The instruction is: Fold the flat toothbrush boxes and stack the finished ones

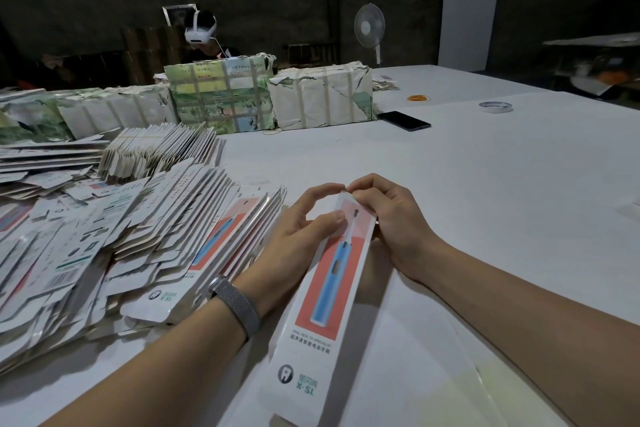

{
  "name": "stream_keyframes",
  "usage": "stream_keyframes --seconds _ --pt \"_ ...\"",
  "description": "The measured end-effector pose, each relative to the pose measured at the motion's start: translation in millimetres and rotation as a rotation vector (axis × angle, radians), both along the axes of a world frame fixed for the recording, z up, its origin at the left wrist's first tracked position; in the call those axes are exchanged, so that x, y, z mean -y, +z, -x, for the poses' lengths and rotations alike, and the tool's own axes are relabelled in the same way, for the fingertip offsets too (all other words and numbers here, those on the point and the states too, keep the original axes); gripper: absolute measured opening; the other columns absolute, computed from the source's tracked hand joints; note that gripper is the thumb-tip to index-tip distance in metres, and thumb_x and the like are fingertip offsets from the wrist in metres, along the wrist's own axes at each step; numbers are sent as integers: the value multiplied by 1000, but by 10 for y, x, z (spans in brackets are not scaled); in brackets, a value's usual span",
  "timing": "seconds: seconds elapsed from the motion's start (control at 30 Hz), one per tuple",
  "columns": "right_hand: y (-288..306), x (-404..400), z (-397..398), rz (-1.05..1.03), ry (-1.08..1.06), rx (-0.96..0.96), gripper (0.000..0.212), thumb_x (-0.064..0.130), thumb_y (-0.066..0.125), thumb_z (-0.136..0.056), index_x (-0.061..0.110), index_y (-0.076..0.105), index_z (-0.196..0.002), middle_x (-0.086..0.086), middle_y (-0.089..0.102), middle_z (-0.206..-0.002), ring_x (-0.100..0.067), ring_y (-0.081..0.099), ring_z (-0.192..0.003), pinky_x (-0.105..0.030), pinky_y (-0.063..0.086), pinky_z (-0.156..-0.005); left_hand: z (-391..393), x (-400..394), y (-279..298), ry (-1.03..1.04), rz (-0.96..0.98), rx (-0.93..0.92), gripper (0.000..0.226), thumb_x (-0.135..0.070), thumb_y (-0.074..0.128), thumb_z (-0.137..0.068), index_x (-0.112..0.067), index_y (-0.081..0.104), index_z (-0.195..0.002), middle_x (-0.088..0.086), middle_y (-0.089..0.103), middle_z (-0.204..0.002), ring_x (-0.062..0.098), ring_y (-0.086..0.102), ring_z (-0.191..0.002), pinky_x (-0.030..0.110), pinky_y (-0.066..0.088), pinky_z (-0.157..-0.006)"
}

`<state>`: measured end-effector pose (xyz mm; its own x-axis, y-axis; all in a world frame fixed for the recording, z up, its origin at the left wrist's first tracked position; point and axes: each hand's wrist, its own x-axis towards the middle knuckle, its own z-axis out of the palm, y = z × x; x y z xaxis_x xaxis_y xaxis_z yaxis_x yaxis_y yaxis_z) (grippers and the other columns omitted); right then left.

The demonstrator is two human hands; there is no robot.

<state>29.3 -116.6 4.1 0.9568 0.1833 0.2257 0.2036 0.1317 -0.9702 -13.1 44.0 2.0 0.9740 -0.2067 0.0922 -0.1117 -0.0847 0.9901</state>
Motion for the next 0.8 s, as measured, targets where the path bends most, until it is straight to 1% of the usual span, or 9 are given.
stream_keyframes --seconds 0.13,0.27,0.37,0.43,0.5,0.57,0.67,0.73,0.8 --pt "-13 7 -10 18 -3 17 39 8 50 -95 29 66 -67 1 60 -66 -19 53 -66 -27 40 -55 -2 -8 2 2 17 1 26 -46 68 -89 -43 61 -114 9 77 -88 23 75 -69 28 59 -60" --pt "-45 -1 -26 7 5 12 28 22 54 -95 32 69 -73 1 62 -71 -17 56 -67 -25 42 -55 -8 -3 -9 36 26 21 26 -44 60 -90 -42 58 -116 7 77 -86 21 75 -67 26 58 -58" --pt "-50 5 -49 -47 10 -25 5 31 59 -85 30 64 -83 -3 59 -77 -17 55 -65 -23 40 -50 -26 -5 -25 73 81 35 21 -32 56 -100 -37 55 -121 6 76 -79 18 73 -62 23 56 -55" --pt "-67 12 -73 -26 33 -16 12 32 62 -78 28 60 -90 -4 61 -81 -17 57 -65 -25 41 -52 -39 -10 -33 98 114 41 22 -30 56 -101 -35 53 -122 7 75 -79 19 73 -63 24 57 -55" --pt "-77 9 -72 31 59 22 17 33 63 -79 28 59 -95 -7 62 -87 -19 61 -70 -34 44 -61 -48 -5 -43 112 131 53 25 -33 58 -98 -36 52 -123 8 76 -83 21 74 -66 26 58 -56" --pt "-95 10 -67 35 64 36 19 34 65 -80 29 57 -97 -4 61 -85 -20 62 -72 -37 45 -64 -56 -1 -54 123 149 61 26 -32 59 -98 -37 52 -123 8 77 -85 22 75 -68 27 58 -57" --pt "-110 23 -87 -10 49 41 17 26 70 -86 26 57 -97 2 60 -78 -19 62 -70 -27 44 -56 -62 -9 -68 122 169 53 25 -30 59 -100 -38 52 -122 8 77 -86 23 75 -69 28 59 -58" --pt "-104 37 -95 -30 46 23 12 17 69 -92 23 58 -92 2 62 -75 -21 64 -70 -24 43 -53 -57 -14 -72 111 172 45 25 -31 59 -99 -38 53 -123 9 77 -86 24 75 -69 29 59 -58" --pt "-97 51 -97 -37 42 -5 13 14 68 -93 21 58 -88 -1 64 -73 -20 66 -69 -22 44 -54 -54 -19 -76 99 173 43 26 -31 59 -99 -37 52 -123 9 77 -86 24 75 -69 29 59 -58"
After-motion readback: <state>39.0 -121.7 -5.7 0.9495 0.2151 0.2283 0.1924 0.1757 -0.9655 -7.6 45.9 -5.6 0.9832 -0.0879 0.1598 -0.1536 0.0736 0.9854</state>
